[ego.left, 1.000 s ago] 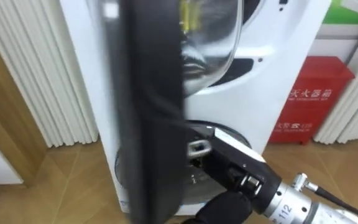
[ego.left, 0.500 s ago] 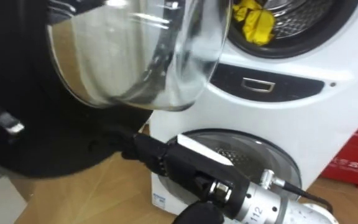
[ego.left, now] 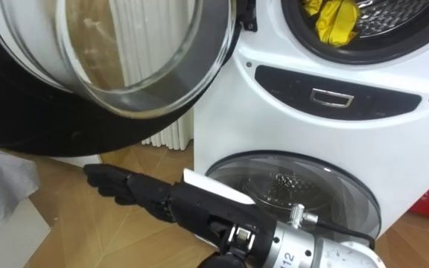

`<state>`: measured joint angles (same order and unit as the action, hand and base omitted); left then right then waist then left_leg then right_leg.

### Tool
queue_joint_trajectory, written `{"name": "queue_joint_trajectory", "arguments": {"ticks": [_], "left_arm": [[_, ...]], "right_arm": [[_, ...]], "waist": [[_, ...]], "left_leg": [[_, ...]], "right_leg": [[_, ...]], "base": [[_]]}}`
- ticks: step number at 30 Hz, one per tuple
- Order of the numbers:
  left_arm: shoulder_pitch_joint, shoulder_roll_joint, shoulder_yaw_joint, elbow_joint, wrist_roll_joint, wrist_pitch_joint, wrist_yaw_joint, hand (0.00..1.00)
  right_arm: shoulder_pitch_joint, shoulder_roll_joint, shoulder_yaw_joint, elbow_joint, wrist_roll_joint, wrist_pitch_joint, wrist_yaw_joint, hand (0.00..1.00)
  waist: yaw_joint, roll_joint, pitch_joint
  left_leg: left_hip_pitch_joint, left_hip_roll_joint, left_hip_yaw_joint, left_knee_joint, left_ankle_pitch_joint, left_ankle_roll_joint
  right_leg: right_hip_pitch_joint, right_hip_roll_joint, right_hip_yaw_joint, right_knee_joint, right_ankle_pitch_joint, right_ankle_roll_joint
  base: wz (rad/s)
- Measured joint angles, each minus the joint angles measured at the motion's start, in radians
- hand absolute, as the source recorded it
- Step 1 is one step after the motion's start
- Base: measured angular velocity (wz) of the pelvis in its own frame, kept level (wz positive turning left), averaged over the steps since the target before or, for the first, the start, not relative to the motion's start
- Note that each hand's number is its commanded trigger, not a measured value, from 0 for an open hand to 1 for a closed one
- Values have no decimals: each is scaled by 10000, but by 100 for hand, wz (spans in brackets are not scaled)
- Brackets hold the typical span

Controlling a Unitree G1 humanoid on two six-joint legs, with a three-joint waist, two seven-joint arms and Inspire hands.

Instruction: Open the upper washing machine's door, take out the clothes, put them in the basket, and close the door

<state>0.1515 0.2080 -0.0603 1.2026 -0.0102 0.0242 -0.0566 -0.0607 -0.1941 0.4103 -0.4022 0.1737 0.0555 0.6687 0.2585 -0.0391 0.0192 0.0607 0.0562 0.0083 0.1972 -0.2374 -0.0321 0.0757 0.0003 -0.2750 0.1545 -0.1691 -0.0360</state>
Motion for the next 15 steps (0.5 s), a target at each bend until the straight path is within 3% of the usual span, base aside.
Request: {"name": "queue_joint_trajectory", "arguments": {"ticks": [5,10,12,15], "left_arm": [[76,-5,8,-51,12,-2,1,0],[297,-17,246,-60,15,11,-19,0],[403,-45,498,-45,14,90,-1,0],[517,-50,823,-41,-6,143,76,0]], "right_arm": [[0,0,-3,158,-47,-1,-256,0],[206,-193,-142,887,-899,0,-628,0],[791,-365,-465,1222,-1419,0,-918,0],[1473,-429,-860,1685,-2307,-1,-1326,0]], "waist": [[-8,-8,14],[-376,-10,10],[-471,2,-24],[-689,-84,-104]], "left_leg": [[0,0,115,58,-1,0],[-146,-23,222,178,2,6],[-127,-23,465,163,19,33],[-126,-69,459,124,35,59]], "right_leg": [[0,-10,74,-16,0,0],[-16,-63,-7,-37,-9,14],[0,-99,-1,-36,-26,44],[-4,-129,-2,-39,-46,79]], "base": [[-3],[5],[7],[5]]}}
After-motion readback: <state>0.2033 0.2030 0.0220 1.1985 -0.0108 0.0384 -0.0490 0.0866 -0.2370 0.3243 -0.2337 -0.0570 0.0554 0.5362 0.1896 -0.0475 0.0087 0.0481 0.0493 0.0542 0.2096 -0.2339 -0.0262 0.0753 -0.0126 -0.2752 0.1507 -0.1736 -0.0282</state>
